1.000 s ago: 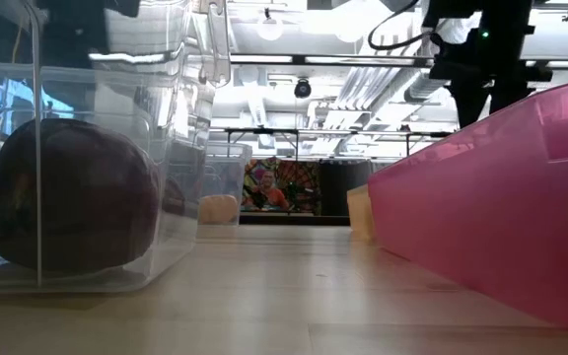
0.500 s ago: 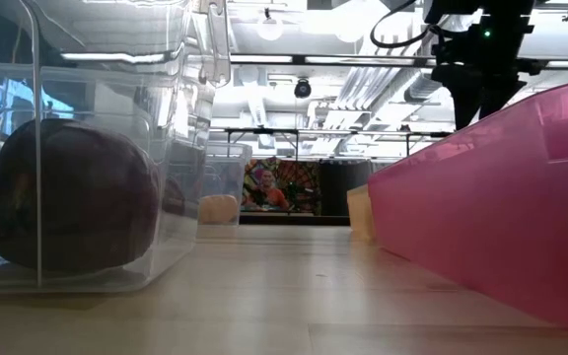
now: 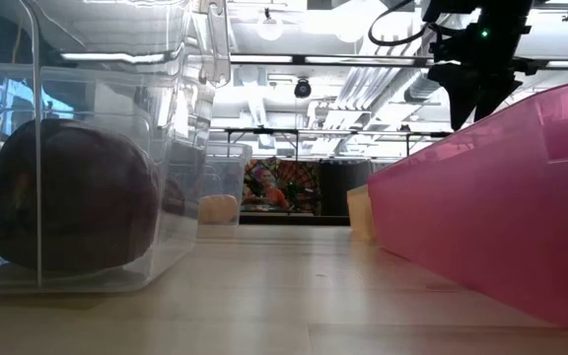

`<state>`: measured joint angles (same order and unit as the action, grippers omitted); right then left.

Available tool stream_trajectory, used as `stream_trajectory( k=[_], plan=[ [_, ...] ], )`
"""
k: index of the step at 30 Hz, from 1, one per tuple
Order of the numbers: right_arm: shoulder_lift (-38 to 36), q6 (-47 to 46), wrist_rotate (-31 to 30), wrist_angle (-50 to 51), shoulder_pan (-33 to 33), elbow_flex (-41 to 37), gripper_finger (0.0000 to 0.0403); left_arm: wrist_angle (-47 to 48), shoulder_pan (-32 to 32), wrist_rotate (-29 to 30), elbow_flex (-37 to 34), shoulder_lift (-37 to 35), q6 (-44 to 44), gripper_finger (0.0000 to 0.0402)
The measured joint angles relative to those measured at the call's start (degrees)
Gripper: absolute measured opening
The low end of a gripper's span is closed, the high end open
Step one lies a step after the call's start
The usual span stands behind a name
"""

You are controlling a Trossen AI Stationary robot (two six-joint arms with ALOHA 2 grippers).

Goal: Sort produce into baskets
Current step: Put the yellow lemon into the orange bin

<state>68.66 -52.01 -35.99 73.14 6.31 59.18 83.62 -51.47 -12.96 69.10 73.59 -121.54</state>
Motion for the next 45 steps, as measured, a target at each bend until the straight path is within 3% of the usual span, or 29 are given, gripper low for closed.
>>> stream_trajectory(
  k=[11, 22, 30, 40, 45],
  plan=[
    [0.0, 0.0, -0.4, -2.3, 0.0, 0.0, 0.0252, 0.5, -0.6, 0.4, 0.0, 8.1, -3.9, 0.0399],
    [0.0, 0.0, -0.3, -4.0, 0.0, 0.0, 0.0252, 4.4, 3.9, 10.2, 0.0, 9.2, -3.8, 0.0399],
    [0.0, 0.0, -0.3, -4.4, 0.0, 0.0, 0.0252, 6.4, 8.5, 14.9, 0.0, 9.2, 5.6, 0.0399],
    [0.0, 0.0, -0.3, -4.4, 0.0, 0.0, 0.0252, 6.3, 6.6, 16.5, 0.0, 2.1, 8.7, 0.0399],
    [0.0, 0.0, -0.3, -4.4, 0.0, 0.0, 0.0252, 0.8, 1.5, 12.3, 0.0, -1.8, 13.9, 0.0399]
  ],
)
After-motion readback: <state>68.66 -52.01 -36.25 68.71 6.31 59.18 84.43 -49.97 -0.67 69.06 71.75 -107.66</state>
